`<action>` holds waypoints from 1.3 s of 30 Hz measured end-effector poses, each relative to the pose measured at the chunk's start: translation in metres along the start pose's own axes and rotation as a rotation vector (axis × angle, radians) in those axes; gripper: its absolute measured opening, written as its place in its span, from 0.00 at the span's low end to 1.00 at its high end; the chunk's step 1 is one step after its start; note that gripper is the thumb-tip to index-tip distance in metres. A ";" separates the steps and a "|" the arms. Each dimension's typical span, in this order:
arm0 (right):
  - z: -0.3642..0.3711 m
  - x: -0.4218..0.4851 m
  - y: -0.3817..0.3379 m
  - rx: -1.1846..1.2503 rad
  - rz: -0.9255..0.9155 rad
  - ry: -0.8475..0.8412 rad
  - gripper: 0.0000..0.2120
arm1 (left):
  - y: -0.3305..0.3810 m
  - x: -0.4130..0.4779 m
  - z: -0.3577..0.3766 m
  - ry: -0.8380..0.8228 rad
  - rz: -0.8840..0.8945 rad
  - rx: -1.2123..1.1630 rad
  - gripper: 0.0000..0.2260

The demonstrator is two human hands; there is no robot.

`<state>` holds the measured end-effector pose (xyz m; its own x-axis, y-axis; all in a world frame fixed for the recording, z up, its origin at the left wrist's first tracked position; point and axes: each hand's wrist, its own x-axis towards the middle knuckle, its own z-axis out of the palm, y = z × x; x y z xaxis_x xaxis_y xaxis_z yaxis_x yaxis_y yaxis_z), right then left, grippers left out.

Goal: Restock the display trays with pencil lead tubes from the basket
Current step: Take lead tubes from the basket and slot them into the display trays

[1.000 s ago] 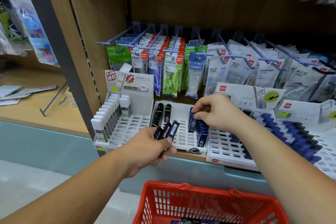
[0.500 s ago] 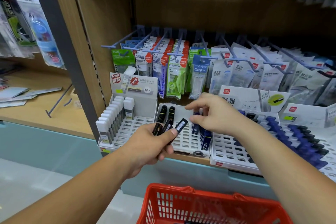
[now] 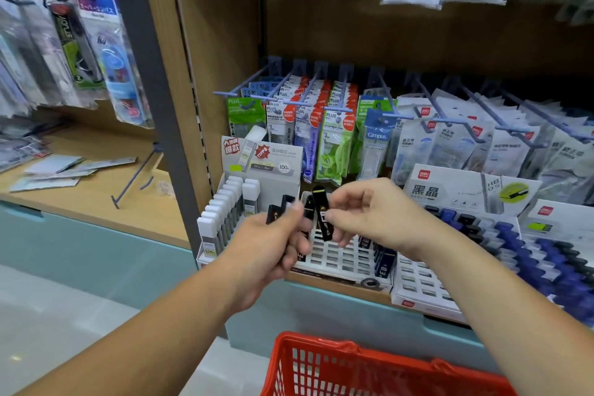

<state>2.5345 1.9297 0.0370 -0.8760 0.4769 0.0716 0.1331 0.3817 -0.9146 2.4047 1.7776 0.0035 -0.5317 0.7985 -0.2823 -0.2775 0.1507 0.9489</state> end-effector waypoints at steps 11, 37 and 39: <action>0.010 0.008 -0.002 0.425 0.172 0.038 0.11 | -0.004 -0.001 -0.002 0.009 0.117 0.092 0.11; 0.013 0.037 0.043 -0.408 0.035 0.293 0.08 | 0.001 -0.005 -0.028 0.010 -0.047 0.246 0.08; 0.014 0.036 0.042 -0.470 0.017 0.285 0.07 | 0.000 -0.004 -0.030 0.003 -0.061 0.201 0.05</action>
<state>2.5017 1.9521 -0.0048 -0.7202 0.6568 0.2234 0.3958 0.6535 -0.6452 2.3830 1.7574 0.0007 -0.5212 0.7827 -0.3401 -0.1441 0.3121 0.9391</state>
